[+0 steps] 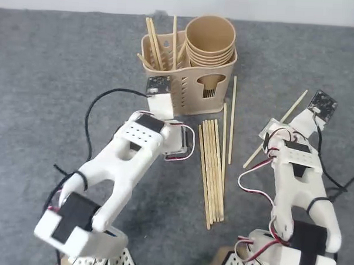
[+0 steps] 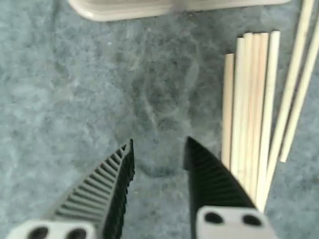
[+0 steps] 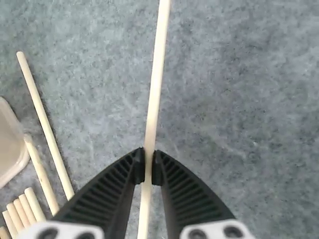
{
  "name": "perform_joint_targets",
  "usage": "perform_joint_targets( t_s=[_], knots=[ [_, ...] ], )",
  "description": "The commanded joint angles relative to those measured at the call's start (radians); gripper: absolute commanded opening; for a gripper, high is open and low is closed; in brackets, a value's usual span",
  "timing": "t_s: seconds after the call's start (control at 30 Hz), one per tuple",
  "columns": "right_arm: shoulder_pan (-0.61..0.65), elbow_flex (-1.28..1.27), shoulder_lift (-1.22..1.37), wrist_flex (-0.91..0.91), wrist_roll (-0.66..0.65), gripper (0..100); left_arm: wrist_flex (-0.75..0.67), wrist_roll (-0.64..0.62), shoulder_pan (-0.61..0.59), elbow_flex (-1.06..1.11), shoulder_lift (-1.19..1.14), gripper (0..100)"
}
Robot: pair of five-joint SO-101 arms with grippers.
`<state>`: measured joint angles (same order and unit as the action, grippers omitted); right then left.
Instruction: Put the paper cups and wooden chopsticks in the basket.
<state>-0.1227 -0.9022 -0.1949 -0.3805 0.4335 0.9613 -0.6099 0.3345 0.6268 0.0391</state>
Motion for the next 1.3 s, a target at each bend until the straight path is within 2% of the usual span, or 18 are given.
perform_joint_targets(
  t_s=[0.0,0.07,0.23,0.4,0.53,0.67,0.77,0.87,0.9,0.97,1.1,1.27],
  knots=[
    [0.002,0.023,-0.041,0.045,0.009,0.6,-0.021,-0.011,0.058,-0.053,-0.003,28],
    [0.004,0.025,-0.027,0.056,0.009,0.6,-0.025,-0.012,0.080,-0.056,-0.012,32],
    [0.001,0.028,0.024,0.120,0.009,0.6,-0.092,-0.008,0.072,-0.053,-0.041,32],
    [0.002,0.041,0.036,0.119,0.009,0.6,-0.106,-0.005,0.072,-0.156,-0.278,32],
    [0.005,0.044,0.036,0.116,0.009,0.6,0.087,0.005,0.072,-0.384,-0.439,32],
    [0.002,0.044,0.036,0.117,0.009,0.6,0.163,0.002,0.074,-0.463,-0.512,31],
    [0.005,0.044,0.036,0.119,0.009,0.6,0.173,0.006,0.075,-0.450,-0.485,22],
    [0.005,0.044,0.038,0.122,0.009,0.6,0.112,0.014,0.103,-0.390,-0.433,2],
    [0.005,0.044,0.038,0.124,0.009,0.6,0.084,0.032,0.115,-0.357,-0.410,0],
    [0.005,0.044,0.038,0.124,0.009,0.6,0.040,0.063,0.144,-0.282,-0.347,3],
    [0.007,0.044,0.038,0.124,0.009,0.6,-0.031,0.072,0.204,-0.133,-0.192,1],
    [0.007,0.044,0.038,0.124,0.009,0.6,-0.054,0.074,0.230,-0.001,0.023,1]
  ],
)
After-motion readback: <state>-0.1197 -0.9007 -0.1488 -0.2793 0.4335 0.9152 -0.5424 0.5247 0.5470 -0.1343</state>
